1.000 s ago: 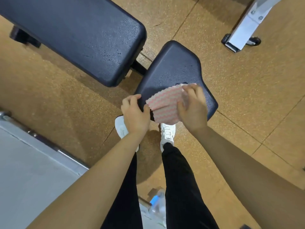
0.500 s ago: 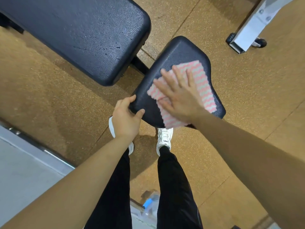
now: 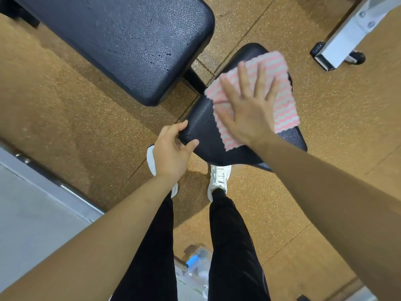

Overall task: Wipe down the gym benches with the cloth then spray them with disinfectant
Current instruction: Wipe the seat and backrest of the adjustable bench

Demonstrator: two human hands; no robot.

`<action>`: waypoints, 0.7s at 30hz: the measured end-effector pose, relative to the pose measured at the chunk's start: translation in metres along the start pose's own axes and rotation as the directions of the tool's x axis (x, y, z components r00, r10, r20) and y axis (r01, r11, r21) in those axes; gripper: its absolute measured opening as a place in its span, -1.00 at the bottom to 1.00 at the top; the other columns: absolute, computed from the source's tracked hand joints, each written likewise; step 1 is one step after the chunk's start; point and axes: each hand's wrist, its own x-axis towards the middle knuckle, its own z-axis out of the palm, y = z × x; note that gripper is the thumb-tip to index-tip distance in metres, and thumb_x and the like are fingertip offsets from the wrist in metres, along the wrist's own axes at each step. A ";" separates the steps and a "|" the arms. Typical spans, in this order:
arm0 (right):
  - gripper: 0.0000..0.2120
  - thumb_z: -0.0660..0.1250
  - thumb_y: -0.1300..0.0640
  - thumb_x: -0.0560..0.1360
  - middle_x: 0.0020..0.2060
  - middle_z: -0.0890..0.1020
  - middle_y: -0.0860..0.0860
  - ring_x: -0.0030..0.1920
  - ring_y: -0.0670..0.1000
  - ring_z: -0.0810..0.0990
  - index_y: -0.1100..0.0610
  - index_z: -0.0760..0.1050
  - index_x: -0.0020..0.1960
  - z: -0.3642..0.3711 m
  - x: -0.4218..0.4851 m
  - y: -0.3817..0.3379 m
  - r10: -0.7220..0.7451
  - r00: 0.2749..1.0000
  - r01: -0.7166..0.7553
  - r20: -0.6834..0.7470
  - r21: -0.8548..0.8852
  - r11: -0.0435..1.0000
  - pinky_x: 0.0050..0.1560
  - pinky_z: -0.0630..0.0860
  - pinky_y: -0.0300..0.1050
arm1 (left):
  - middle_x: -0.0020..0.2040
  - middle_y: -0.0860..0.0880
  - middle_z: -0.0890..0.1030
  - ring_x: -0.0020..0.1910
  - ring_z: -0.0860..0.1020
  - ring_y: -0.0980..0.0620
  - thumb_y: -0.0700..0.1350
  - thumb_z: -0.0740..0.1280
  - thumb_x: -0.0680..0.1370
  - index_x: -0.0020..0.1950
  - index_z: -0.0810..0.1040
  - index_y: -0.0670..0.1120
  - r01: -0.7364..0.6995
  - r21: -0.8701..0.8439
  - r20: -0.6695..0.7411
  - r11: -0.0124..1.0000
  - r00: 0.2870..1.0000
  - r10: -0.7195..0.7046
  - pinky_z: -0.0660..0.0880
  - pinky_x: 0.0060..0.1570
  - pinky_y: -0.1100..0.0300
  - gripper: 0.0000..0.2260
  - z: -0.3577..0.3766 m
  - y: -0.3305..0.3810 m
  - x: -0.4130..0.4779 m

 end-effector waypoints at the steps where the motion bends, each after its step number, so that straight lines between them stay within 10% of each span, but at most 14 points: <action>1: -0.36 -0.09 -0.39 0.62 0.66 -0.07 0.05 0.60 0.36 -0.14 -0.19 -0.02 0.64 0.004 -0.004 -0.008 -0.076 0.997 0.076 0.015 -0.013 0.997 0.48 -0.13 0.52 | 0.11 0.13 0.53 -0.10 0.52 0.29 -0.13 0.55 0.50 0.37 0.57 0.04 0.016 -0.009 -0.008 1.000 1.000 -0.017 0.58 0.00 0.26 -0.54 0.001 0.001 0.000; 6: -0.38 -0.05 -0.37 0.63 0.65 0.04 0.00 0.61 0.34 -0.07 -0.19 0.06 0.63 0.029 -0.037 -0.028 -0.389 0.919 0.393 0.056 -0.084 0.916 0.48 -0.10 0.50 | 0.27 -0.04 0.62 0.08 0.59 0.17 -0.21 0.41 0.61 0.37 0.57 -0.12 0.150 -0.199 -0.043 0.968 0.986 -0.162 0.51 0.09 0.44 -0.68 0.001 0.004 -0.011; 11: -0.36 0.01 -0.42 0.59 0.64 0.04 -0.09 0.61 0.33 -0.09 -0.27 0.04 0.62 0.038 -0.067 -0.008 -0.489 0.869 0.494 0.079 -0.084 0.865 0.47 -0.12 0.51 | 0.30 0.05 0.54 0.02 0.51 0.48 -0.18 0.41 0.62 0.46 0.51 -0.10 0.188 -0.225 -0.066 0.956 0.976 -0.208 0.39 0.01 0.60 -0.60 0.008 0.010 -0.024; 16: -0.34 -0.13 -0.43 0.59 0.65 -0.03 -0.09 0.60 0.36 -0.15 -0.24 -0.03 0.63 0.025 -0.069 0.042 -0.235 0.969 0.240 0.077 -0.074 0.968 0.44 -0.16 0.58 | 0.28 -0.02 0.56 -0.04 0.55 0.29 -0.19 0.46 0.58 0.41 0.53 -0.12 0.181 -0.114 -0.095 0.977 0.977 -0.192 0.42 -0.01 0.57 -0.60 0.012 0.016 -0.019; 21: -0.31 -0.15 -0.48 0.57 0.65 -0.16 -0.09 0.60 0.34 -0.18 -0.27 -0.20 0.62 0.010 -0.069 0.082 0.127 0.987 -0.129 0.094 0.005 0.992 0.50 -0.06 0.50 | 0.17 -0.01 0.64 -0.03 0.63 0.13 -0.12 0.55 0.49 0.31 0.59 -0.07 0.208 -0.029 -0.094 0.978 0.973 -0.210 0.59 0.16 0.14 -0.60 0.007 0.014 -0.010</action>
